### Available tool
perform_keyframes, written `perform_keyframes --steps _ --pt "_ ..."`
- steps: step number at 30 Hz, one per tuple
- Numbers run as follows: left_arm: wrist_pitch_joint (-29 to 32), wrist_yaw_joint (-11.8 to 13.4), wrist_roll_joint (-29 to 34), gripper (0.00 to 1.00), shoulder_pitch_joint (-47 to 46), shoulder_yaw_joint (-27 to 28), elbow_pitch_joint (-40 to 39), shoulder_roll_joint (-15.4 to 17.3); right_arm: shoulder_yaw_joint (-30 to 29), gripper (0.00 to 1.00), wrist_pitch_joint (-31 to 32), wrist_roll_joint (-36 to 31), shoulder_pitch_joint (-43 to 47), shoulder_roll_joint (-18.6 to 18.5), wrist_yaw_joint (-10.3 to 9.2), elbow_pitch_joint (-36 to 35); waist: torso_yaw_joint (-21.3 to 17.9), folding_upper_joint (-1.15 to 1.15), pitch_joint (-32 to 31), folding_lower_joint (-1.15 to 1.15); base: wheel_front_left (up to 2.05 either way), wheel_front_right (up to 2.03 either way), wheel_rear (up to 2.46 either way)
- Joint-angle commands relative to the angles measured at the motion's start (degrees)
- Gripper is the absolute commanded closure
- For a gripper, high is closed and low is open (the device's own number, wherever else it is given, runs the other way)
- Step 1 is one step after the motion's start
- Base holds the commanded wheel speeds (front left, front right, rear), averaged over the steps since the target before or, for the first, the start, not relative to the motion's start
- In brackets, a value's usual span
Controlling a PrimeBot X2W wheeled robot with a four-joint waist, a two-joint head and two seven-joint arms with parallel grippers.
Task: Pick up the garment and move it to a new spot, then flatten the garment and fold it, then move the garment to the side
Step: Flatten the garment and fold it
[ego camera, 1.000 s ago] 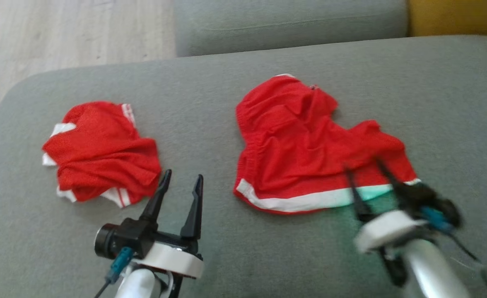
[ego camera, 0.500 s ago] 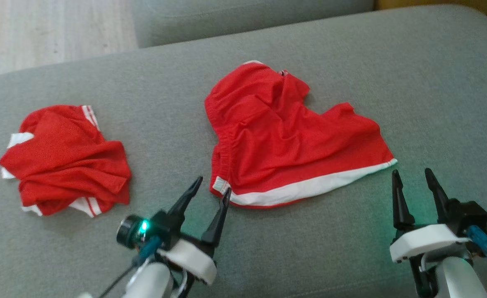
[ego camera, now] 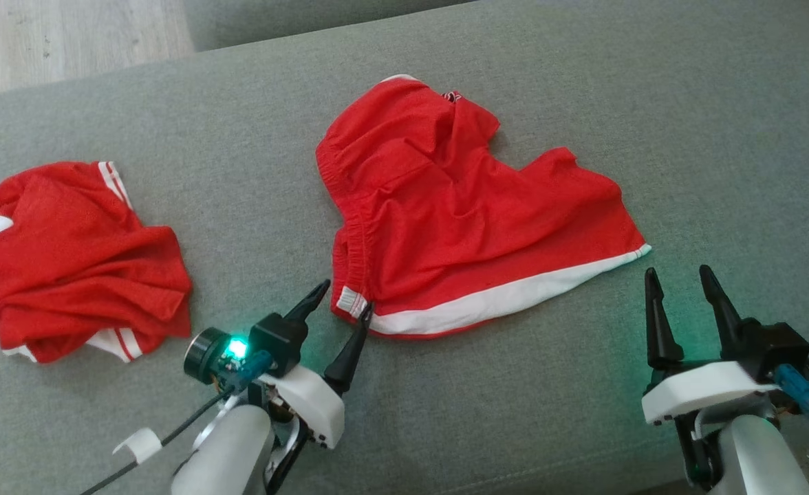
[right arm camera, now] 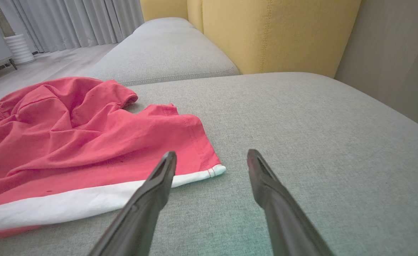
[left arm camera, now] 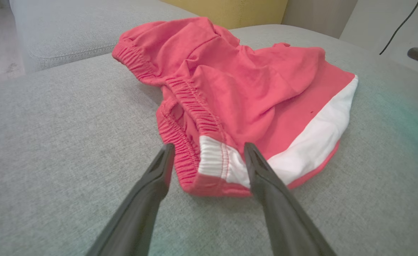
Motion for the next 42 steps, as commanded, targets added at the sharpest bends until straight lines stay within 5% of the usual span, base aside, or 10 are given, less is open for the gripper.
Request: perform_keyframes --steps 1,3,5,19,42 --pt "-0.1 -0.2 -0.7 0.00 -2.5 1.3 -1.3 1.0 1.2 0.00 -0.8 0.3 -2.0 -0.3 -0.04 -1.8 0.0 0.00 0.1 -0.01 0.00 0.00 0.00" --pt "-0.3 -0.2 -1.1 0.09 -2.7 0.9 -1.1 1.1 1.2 0.00 -0.8 0.1 -2.1 -0.3 -0.04 -1.5 0.1 0.00 0.1 -0.01 0.00 0.00 0.00" --pt "-0.3 -0.3 -1.7 1.00 -3.0 0.1 -0.8 1.1 1.2 0.00 -0.8 -0.1 -2.2 -0.3 -0.04 -1.2 0.1 0.00 0.2 -0.01 0.00 0.00 0.00" --pt "-5.9 1.7 -3.2 1.00 -1.9 -0.5 -5.0 0.4 -2.6 0.00 1.3 -3.4 -4.6 -0.3 -0.04 4.4 2.4 0.00 -1.0 -0.01 0.00 0.00 0.00" --pt "-6.7 2.4 -3.8 1.00 -2.1 -2.4 -6.8 -0.3 -7.7 0.00 10.8 -12.6 -13.8 -0.3 -0.04 15.8 5.2 0.00 0.3 -0.01 0.00 0.00 0.00"
